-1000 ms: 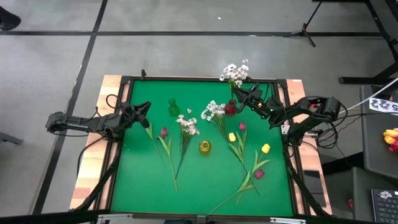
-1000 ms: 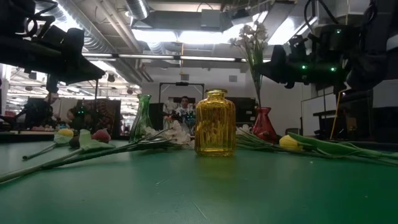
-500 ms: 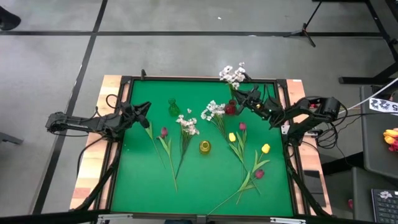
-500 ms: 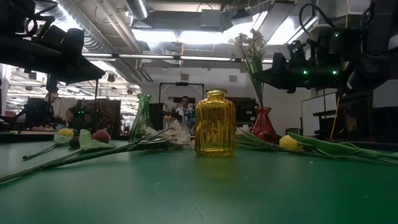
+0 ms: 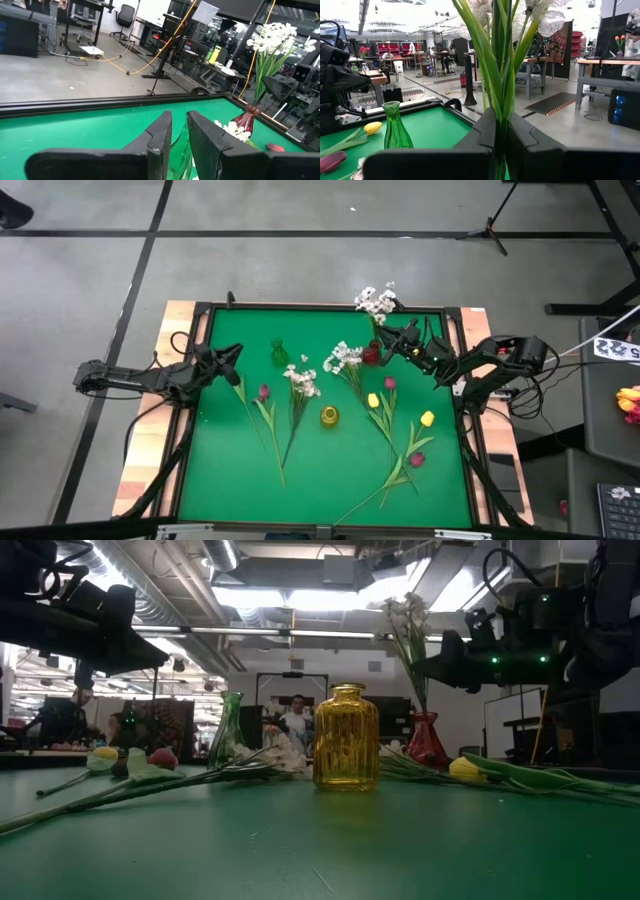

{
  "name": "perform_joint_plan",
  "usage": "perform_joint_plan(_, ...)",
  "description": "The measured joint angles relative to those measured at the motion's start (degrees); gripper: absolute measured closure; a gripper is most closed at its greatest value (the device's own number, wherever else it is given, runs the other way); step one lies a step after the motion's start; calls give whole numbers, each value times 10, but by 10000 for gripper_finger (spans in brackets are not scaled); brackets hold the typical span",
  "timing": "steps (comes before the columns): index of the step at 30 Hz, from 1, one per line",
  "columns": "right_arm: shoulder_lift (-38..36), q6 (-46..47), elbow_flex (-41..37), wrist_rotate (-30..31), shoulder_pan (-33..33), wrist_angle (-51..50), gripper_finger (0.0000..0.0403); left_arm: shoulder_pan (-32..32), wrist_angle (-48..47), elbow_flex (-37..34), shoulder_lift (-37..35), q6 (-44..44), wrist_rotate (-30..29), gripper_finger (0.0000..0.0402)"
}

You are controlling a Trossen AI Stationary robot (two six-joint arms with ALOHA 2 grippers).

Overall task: Sort flowers into vase by color
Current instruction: Put the right white flower into the red vase

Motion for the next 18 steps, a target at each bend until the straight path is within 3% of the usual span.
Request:
perform_joint_plan(8, 0, 0, 0, 1, 0, 0, 360, 0, 0, 0, 0, 0, 0, 341)
perform_joint_plan(18, -1, 0, 0, 1, 0, 1, 271, 0, 0, 0, 0, 0, 0, 341)
